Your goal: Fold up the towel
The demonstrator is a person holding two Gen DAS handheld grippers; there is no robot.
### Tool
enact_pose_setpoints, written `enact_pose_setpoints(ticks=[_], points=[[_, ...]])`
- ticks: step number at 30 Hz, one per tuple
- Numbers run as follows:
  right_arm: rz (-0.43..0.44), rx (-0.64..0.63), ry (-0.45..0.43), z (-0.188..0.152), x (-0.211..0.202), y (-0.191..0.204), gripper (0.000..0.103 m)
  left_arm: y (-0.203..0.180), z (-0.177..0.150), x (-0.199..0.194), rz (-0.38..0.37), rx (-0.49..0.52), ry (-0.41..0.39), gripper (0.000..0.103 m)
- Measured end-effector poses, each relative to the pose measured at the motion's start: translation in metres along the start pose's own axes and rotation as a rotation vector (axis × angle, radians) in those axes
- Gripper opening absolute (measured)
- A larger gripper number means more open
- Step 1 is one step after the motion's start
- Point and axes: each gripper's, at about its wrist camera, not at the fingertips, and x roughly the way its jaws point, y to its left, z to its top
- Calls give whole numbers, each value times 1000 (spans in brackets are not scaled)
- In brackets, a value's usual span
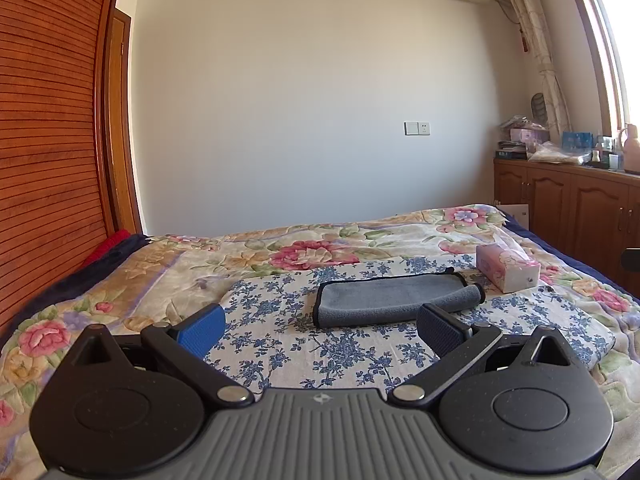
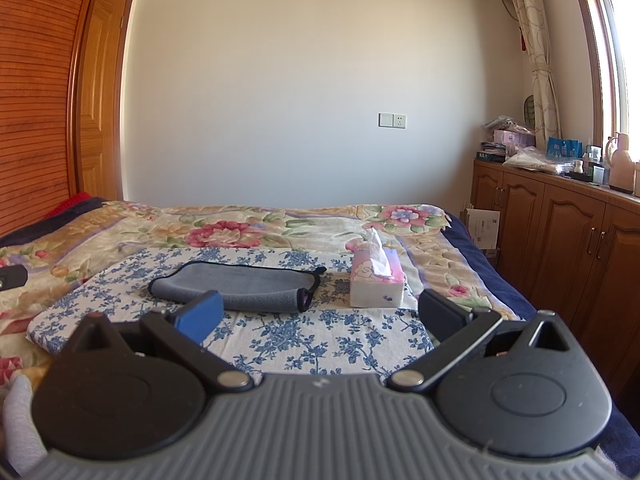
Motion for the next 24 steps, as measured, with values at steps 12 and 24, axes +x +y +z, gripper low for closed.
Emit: enact_pose_setpoints(ticks=[12,24], points=[[0,0,0,0,0,0,103,0,0,0,0,0,0,103],[0,0,0,0,0,0,103,2,0,-1,2,0,-1,103]])
